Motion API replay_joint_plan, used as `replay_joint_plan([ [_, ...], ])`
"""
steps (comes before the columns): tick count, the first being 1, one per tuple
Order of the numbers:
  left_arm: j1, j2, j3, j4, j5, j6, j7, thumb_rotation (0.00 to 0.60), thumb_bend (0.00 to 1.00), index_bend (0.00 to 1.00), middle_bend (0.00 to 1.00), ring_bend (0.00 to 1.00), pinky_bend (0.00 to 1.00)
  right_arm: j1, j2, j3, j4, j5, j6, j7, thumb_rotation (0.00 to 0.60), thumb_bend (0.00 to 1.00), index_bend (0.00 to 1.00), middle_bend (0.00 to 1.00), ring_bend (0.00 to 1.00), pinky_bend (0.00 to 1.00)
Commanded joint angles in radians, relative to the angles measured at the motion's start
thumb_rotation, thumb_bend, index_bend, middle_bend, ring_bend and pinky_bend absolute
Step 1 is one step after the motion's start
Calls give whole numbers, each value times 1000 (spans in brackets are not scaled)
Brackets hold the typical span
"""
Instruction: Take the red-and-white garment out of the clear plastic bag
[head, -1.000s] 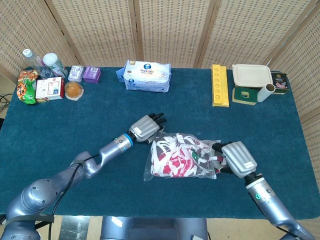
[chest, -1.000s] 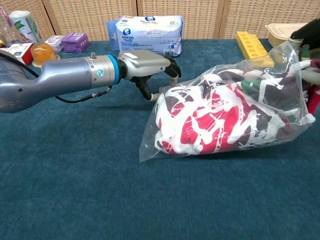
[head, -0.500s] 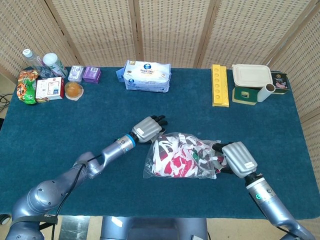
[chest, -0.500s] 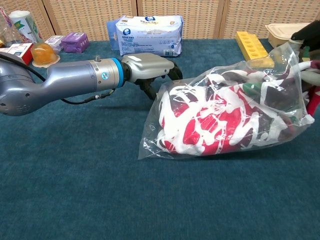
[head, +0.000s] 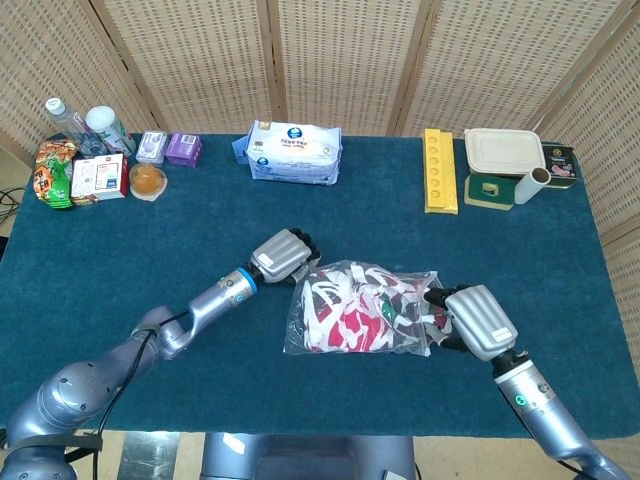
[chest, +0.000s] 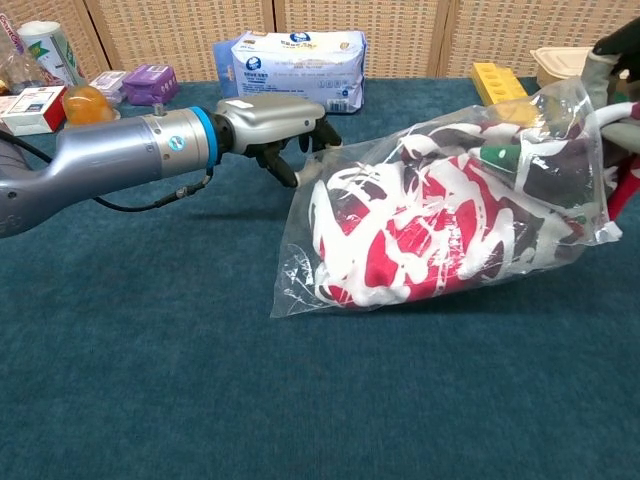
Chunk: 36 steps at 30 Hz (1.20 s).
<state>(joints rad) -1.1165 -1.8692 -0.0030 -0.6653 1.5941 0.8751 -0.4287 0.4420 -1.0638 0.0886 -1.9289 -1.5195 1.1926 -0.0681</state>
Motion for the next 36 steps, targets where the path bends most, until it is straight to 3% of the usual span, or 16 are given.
replay_joint_plan([
  [1,39,52,13,-50,4,40,-3,600,575,821,576,404,336,-8,12,-3,-17,-24,16,-3,600,480,733,552,656,592],
  [19,245,391,51,-367,-40,181,76,600,571,842,604,442,384,-34,59,10,-48,-15,55,-71,600,480,735,556,662,599],
  [28,361,545,51,-458,-100,233,134,600,570,842,604,442,399,-62,94,31,6,65,75,-46,600,479,735,559,665,602],
  [36,423,604,42,-478,-138,241,173,600,570,842,604,442,400,-77,112,34,56,94,74,-9,600,478,734,560,665,602],
])
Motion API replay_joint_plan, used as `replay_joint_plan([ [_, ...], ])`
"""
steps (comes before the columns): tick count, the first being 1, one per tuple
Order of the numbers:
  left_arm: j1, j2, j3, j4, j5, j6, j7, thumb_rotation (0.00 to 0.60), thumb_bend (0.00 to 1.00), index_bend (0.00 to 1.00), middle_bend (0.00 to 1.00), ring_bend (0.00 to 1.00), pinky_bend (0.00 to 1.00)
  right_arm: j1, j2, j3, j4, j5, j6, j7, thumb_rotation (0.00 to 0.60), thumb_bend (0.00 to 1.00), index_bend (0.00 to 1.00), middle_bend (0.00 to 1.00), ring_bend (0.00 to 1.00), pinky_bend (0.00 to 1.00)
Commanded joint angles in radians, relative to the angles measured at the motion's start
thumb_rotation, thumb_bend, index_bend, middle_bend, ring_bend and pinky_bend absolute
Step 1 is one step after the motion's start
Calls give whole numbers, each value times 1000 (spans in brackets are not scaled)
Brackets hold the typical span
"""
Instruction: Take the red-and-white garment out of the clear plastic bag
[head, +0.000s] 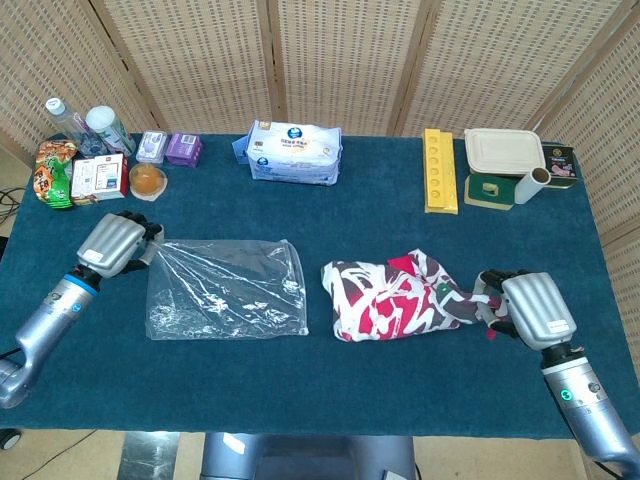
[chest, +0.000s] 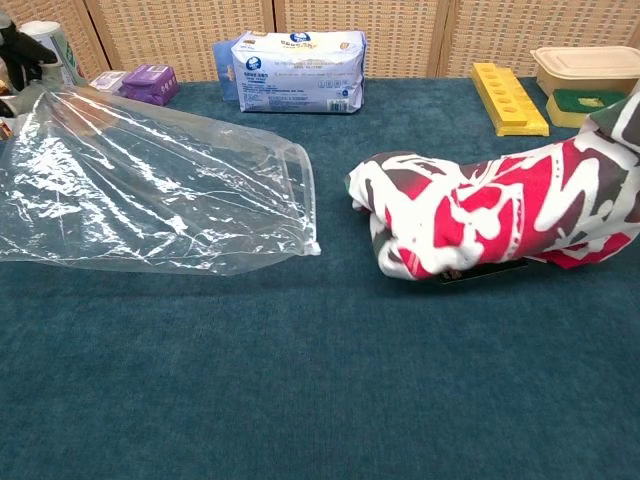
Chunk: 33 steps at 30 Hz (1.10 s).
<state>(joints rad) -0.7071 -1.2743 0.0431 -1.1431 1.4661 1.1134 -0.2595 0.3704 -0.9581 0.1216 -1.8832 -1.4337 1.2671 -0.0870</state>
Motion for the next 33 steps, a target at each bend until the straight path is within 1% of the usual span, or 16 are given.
replay_joint_plan([
  [1,23,13,-6,3,-16,2,5,600,569,842,604,442,400,-10,7,1,17,12,2,16,600,478,735,560,665,602],
  [2,34,16,-7,5,-29,-5,-1,600,561,842,604,442,400,-15,8,-3,21,12,3,24,600,478,734,560,664,602],
  [4,41,21,-7,-1,-34,-20,-8,600,495,817,599,432,399,-22,6,-10,27,2,5,38,600,464,715,554,654,597],
  [5,43,30,-4,-16,-40,-44,-11,600,394,725,551,386,387,-23,4,-14,33,-7,4,45,600,439,679,532,632,586],
  [6,42,37,-1,-29,-43,-60,-11,600,270,557,455,301,354,-23,4,-16,36,-11,2,47,600,401,619,495,596,571],
  [7,40,51,1,-50,-51,-85,-7,600,190,414,372,227,318,-22,3,-19,41,-18,-1,48,600,371,566,461,567,557],
  [8,39,60,2,-66,-56,-100,-1,600,100,211,245,118,248,-22,3,-21,44,-22,-4,48,600,323,482,406,518,530],
  [9,39,76,0,-97,-69,-119,6,600,53,77,155,46,180,-20,2,-25,48,-30,-10,48,600,273,403,357,473,501],
  [10,42,94,-6,-134,-85,-128,18,600,34,28,116,18,142,-20,-1,-27,55,-36,-10,47,600,242,355,330,446,480],
  [11,47,105,-11,-155,-95,-128,29,598,16,0,79,1,101,-20,-2,-28,57,-40,-10,47,599,201,294,297,411,451],
  [13,61,123,-22,-192,-119,-120,61,546,2,0,55,0,74,-23,-4,-27,61,-49,-1,51,573,155,216,263,365,405],
  [15,76,143,-29,-224,-140,-114,86,463,0,0,53,0,69,-26,-1,-28,61,-56,3,53,516,120,144,234,318,356],
  [18,102,174,-29,-268,-171,-101,155,423,0,0,53,0,66,-30,8,-30,61,-64,8,52,463,98,106,216,289,323],
  [19,110,180,-31,-282,-180,-95,167,411,0,0,52,0,65,-31,11,-30,60,-65,8,52,460,96,105,216,288,320],
  [24,184,226,-38,-372,-219,-24,174,396,1,0,53,0,65,-36,13,-30,65,-61,12,41,457,96,106,216,288,319],
  [33,327,285,-13,-460,-207,132,160,395,11,0,53,0,65,-54,-3,-31,91,-51,31,28,467,105,136,228,290,316],
])
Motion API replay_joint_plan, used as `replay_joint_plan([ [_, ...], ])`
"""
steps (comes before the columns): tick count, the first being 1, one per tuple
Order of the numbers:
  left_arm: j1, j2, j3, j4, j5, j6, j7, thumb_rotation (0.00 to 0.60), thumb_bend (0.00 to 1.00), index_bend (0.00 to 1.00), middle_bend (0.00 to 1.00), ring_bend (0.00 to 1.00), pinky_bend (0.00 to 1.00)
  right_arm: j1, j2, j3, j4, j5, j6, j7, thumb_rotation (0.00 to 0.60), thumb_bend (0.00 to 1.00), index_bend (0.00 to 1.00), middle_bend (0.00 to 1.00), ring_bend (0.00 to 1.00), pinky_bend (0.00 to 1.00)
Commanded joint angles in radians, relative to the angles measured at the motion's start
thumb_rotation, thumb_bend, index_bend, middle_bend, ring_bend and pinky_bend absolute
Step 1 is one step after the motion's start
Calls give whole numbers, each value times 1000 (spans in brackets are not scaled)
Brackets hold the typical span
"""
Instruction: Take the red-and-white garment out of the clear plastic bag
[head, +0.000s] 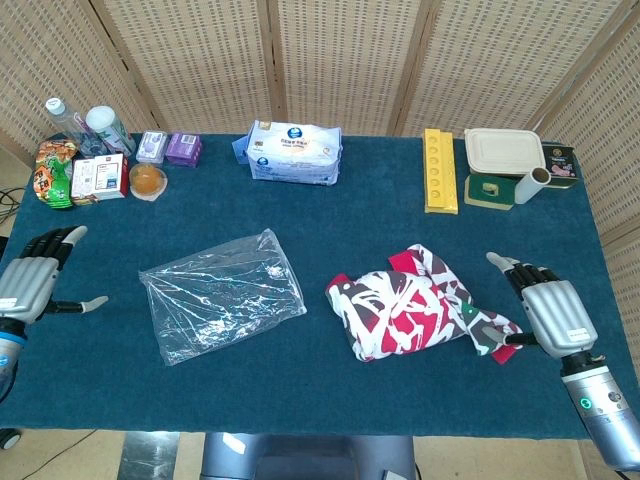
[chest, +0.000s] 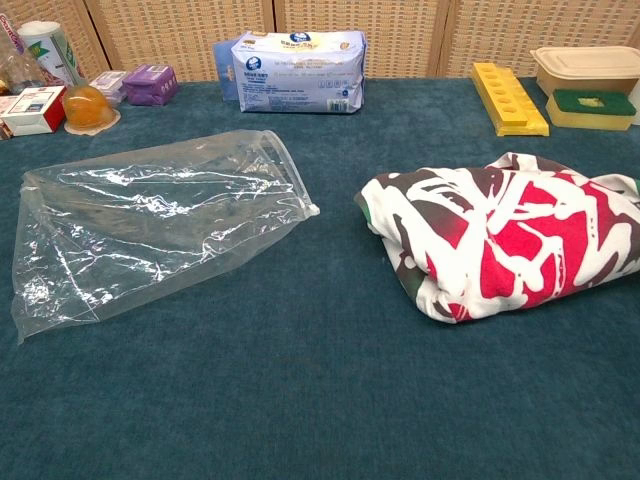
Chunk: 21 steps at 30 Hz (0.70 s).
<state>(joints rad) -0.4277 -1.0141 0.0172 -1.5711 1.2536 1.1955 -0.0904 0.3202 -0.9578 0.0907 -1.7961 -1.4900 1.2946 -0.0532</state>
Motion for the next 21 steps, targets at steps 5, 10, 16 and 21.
replay_joint_plan([
  [5,164,46,39,-78,25,185,-29,485,35,8,55,0,66,-27,-26,-10,13,27,21,-46,481,154,212,262,298,311],
  [10,282,5,45,-69,43,345,-46,528,56,73,86,4,66,-68,-61,-24,15,54,63,-109,541,186,246,273,300,307],
  [16,404,-34,82,-67,106,474,-37,522,61,115,105,24,86,-127,-94,-46,13,35,141,-149,542,185,267,280,301,306],
  [21,441,-37,71,-85,132,511,-32,527,62,124,106,24,86,-144,-94,-50,19,13,161,-138,545,186,277,281,301,306],
])
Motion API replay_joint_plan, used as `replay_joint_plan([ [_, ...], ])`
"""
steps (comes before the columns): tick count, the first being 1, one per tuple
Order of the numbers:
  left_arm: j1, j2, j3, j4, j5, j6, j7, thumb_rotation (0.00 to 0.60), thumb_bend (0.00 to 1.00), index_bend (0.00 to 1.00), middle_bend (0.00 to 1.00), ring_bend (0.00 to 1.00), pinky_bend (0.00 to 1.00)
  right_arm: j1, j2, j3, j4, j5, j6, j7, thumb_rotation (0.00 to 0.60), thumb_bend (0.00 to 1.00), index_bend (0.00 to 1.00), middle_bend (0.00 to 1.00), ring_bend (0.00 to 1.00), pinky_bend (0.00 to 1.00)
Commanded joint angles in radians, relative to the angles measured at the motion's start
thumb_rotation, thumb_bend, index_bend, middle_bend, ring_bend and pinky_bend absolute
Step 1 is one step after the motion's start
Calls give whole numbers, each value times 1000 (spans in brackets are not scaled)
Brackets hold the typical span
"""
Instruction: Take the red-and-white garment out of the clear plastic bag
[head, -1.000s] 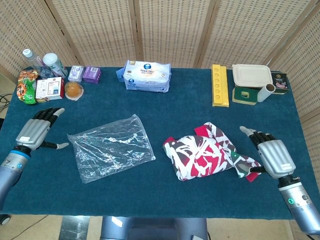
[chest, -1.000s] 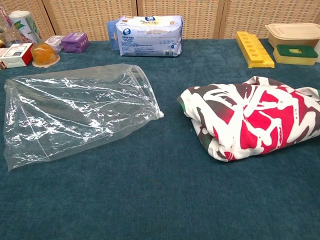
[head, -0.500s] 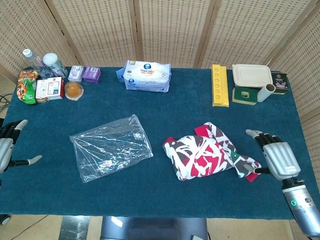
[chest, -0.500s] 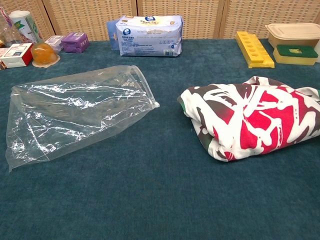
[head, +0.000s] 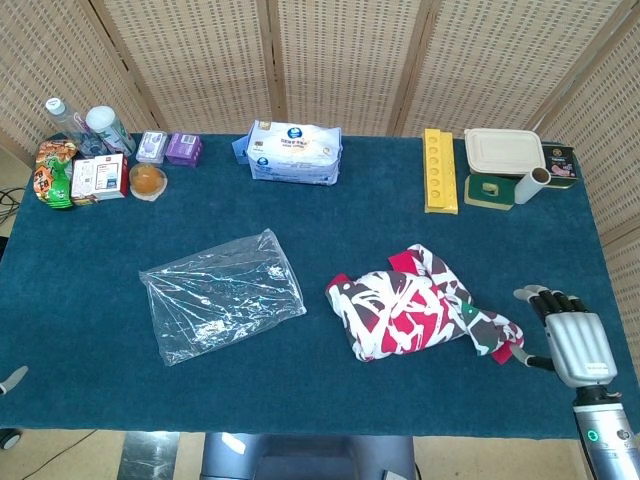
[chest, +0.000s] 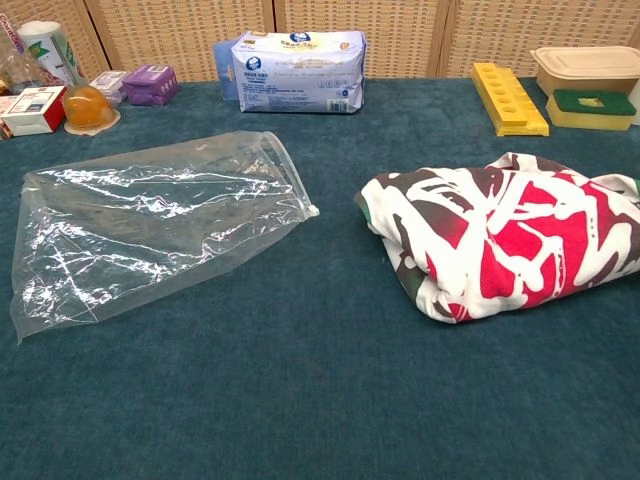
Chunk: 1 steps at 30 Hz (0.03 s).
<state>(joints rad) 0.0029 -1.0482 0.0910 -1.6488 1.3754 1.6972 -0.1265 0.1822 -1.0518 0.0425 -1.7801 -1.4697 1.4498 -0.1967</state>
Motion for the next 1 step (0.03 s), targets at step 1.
replay_joint_plan([
  [1,16,-2,-7,-10,16,14,7,528,62,125,106,24,86,-8,1,-3,5,-11,8,10,544,186,277,281,301,305],
])
